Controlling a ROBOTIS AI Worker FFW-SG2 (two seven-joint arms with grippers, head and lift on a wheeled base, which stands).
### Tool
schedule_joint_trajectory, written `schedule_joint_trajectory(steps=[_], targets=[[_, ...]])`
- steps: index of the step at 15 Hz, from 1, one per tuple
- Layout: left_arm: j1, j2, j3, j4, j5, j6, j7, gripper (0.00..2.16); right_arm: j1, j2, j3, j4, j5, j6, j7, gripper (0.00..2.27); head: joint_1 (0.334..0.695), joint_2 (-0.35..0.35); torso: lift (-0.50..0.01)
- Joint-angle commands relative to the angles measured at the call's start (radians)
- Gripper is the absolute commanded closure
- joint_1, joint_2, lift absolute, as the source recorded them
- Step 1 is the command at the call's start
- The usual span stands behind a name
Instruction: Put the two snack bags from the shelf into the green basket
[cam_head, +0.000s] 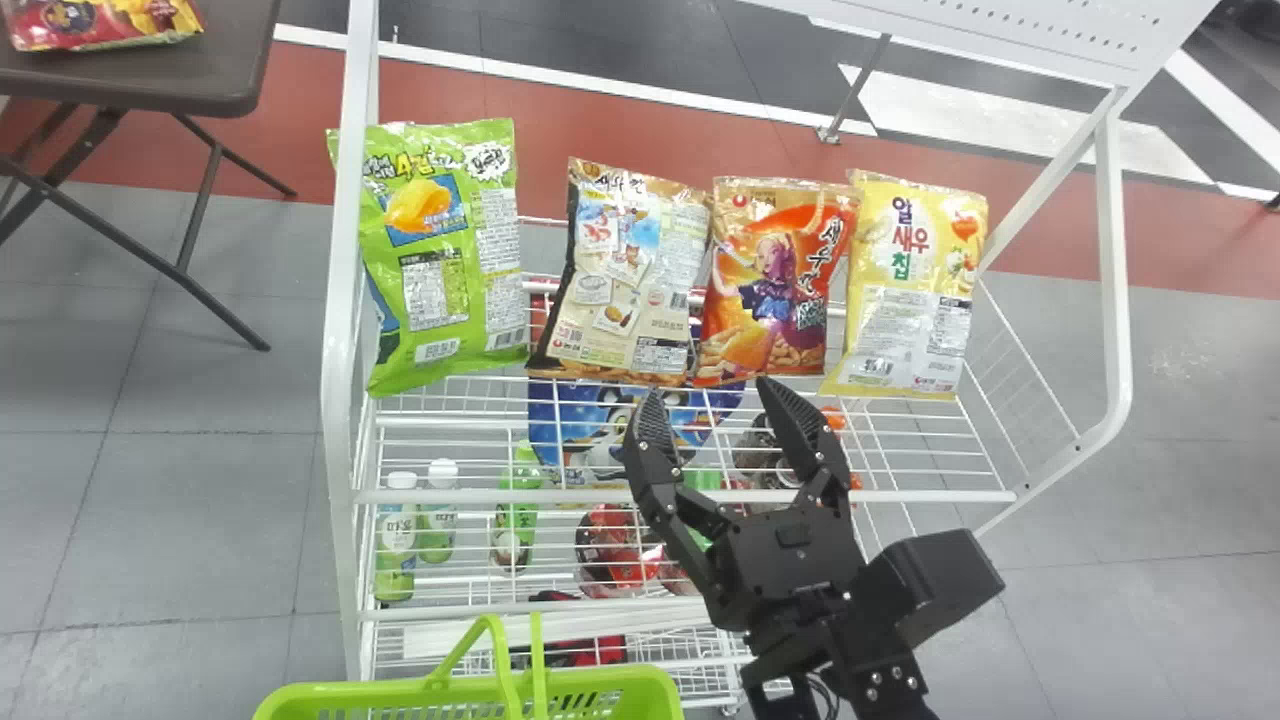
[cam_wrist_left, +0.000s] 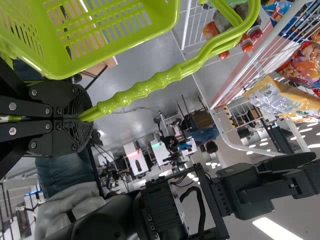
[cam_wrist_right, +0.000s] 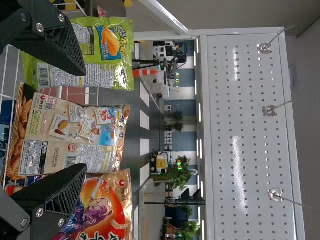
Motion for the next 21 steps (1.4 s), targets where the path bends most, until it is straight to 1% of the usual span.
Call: schedule_joint_trajectory(steps=[1, 11, 15, 17, 21], targets=[[0.000, 0.000, 0.000, 0.000, 0.000, 0.000, 0.000, 2.13, -0.003, 0.000, -0.001, 0.002, 0.000, 0.000, 0.000, 0.18, 0.695, -0.350, -0.004], [0.000, 0.000, -0.002, -0.002, -0.001, 0.000, 0.000, 2.13, -0.023, -0.003, -0.001, 0.015, 0.006, -0.003, 0.000, 0.18, 0.695, -0.350, -0.004], [0.002, 0.000, -0.006, -0.014, -0.001, 0.015, -0.002, 2.13, -0.138, -0.001, 0.002, 0.089, 0.029, 0.034, 0.000, 0.18, 0.695, -0.350, -0.004], [0.005, 0.000, -0.008, -0.020, -0.001, 0.022, -0.002, 2.13, -0.204, -0.001, 0.004, 0.123, 0.032, 0.111, 0.000, 0.18, 0.695, -0.350, -0.004], [0.005, 0.000, -0.008, -0.025, -0.001, 0.034, -0.005, 2.13, -0.334, 0.002, 0.005, 0.226, 0.035, 0.191, 0.001, 0.18, 0.695, -0.350, -0.004]])
